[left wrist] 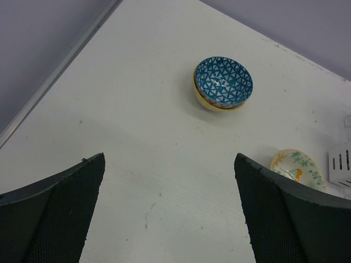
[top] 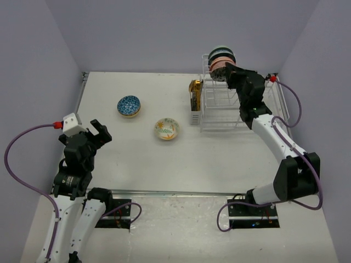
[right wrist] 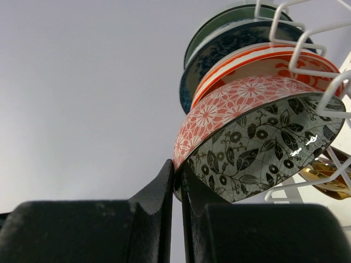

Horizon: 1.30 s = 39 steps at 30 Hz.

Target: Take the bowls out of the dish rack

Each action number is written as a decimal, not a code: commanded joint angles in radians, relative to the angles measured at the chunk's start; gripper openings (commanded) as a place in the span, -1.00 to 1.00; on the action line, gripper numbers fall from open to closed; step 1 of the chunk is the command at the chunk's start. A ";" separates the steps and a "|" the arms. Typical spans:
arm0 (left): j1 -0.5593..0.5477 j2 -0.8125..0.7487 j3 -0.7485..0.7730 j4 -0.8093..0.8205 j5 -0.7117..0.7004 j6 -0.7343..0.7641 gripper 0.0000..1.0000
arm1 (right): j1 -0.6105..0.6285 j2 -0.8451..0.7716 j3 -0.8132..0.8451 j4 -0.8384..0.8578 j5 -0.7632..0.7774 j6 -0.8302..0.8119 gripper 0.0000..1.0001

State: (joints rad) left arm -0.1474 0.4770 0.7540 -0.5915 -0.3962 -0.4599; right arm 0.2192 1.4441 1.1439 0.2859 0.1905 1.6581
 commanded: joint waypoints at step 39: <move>-0.006 -0.064 0.021 -0.016 -0.115 -0.028 1.00 | 0.311 -0.105 0.497 -0.447 -0.366 -1.121 -1.00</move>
State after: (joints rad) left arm -0.1509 0.4316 0.7544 -0.5961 -0.4438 -0.4641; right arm 0.4320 1.3182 1.5455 0.0284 -0.1589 0.9016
